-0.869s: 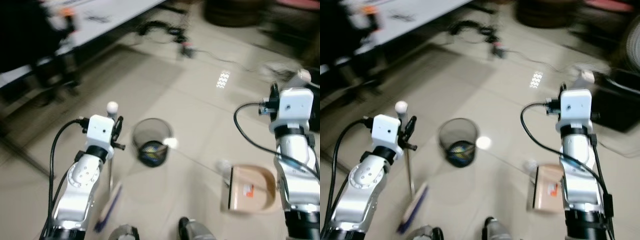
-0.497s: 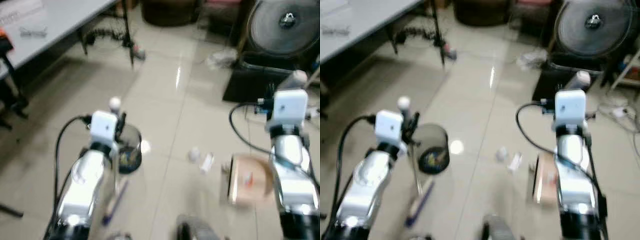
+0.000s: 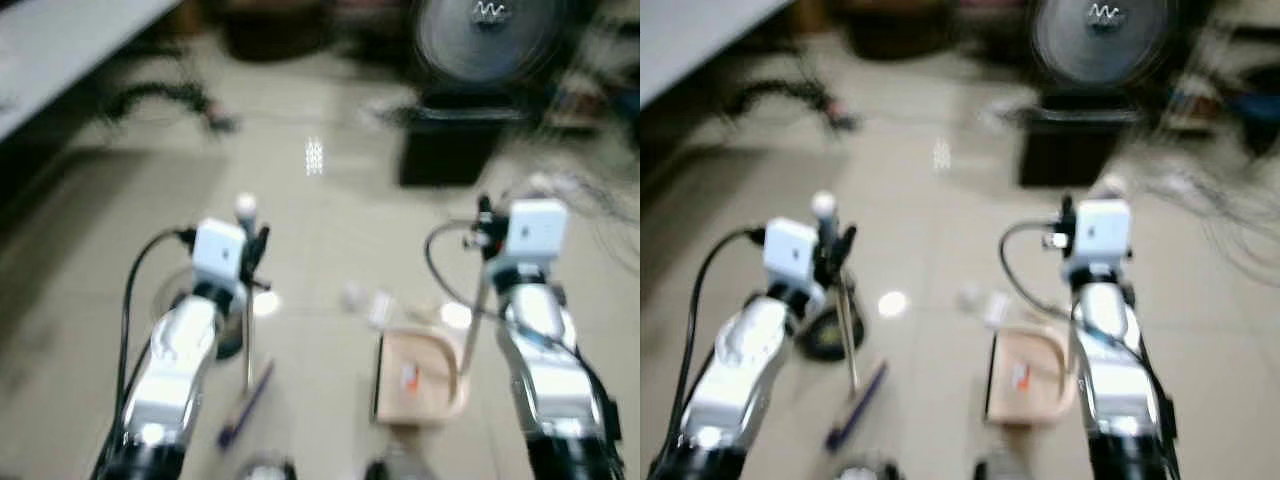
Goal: Sweep floor
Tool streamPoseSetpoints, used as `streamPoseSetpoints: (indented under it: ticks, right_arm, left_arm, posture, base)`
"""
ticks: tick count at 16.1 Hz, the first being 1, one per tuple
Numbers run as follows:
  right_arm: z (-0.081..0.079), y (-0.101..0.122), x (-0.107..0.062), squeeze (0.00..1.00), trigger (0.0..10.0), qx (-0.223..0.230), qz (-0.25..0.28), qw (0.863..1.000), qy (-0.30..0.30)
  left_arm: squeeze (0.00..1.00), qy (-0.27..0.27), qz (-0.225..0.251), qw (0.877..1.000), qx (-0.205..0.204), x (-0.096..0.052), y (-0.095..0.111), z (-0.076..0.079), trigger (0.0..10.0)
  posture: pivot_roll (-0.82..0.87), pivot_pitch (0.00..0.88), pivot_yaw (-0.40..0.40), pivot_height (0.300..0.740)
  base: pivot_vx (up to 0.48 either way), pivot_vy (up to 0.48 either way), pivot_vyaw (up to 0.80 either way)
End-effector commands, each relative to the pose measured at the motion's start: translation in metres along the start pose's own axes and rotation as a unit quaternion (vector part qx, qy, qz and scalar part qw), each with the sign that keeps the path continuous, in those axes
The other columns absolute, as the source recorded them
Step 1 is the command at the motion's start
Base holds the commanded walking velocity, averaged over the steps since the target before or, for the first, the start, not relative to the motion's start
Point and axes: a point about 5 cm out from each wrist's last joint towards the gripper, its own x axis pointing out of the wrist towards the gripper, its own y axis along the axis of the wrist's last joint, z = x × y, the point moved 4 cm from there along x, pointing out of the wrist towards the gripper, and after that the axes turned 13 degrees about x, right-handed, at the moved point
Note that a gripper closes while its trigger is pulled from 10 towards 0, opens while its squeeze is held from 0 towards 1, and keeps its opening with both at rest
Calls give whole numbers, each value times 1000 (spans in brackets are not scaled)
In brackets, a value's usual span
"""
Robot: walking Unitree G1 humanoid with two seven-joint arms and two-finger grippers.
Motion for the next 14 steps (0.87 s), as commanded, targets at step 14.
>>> streamPoseSetpoints:
  ticks: [14]
  right_arm:
    - [12,16,3,0,10000,29,16,998,-46]
  left_arm:
    - [0,52,31,998,34,14,14,-22,10000]
  posture:
    - [-68,85,54,740]
  base:
    - [283,0,-452]
